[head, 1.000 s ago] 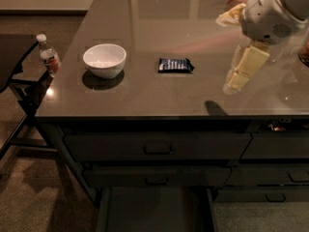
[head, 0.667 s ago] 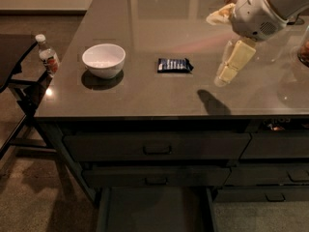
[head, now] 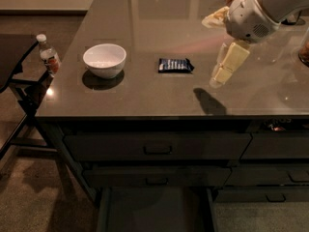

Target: Place rxbar blueberry into bottom drawer

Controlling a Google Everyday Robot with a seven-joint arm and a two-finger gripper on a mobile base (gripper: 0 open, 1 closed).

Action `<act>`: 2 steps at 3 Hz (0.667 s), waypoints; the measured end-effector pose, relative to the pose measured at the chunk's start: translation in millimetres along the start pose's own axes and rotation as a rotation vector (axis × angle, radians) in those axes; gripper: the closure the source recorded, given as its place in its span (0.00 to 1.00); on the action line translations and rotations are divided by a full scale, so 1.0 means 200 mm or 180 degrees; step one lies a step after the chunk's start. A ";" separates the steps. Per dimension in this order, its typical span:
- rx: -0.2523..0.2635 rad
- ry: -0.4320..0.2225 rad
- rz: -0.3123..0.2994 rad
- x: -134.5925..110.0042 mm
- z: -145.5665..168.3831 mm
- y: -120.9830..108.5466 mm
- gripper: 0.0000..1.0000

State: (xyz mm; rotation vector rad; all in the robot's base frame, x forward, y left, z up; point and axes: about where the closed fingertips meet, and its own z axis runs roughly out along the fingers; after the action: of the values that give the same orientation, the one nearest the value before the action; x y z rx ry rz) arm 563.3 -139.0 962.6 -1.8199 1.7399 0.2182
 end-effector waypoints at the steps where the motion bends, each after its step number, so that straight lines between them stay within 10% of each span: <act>1: 0.0000 0.0007 0.0094 0.02 0.11 -0.08 0.00; 2: -0.0059 -0.0058 0.0191 0.03 0.27 -0.21 0.00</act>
Offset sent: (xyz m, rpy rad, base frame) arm 0.1030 0.0345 -0.0560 0.0721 0.0824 -0.0483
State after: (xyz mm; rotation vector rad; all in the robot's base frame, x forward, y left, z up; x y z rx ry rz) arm 618.3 -118.1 929.1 -1.7748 1.7870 0.2752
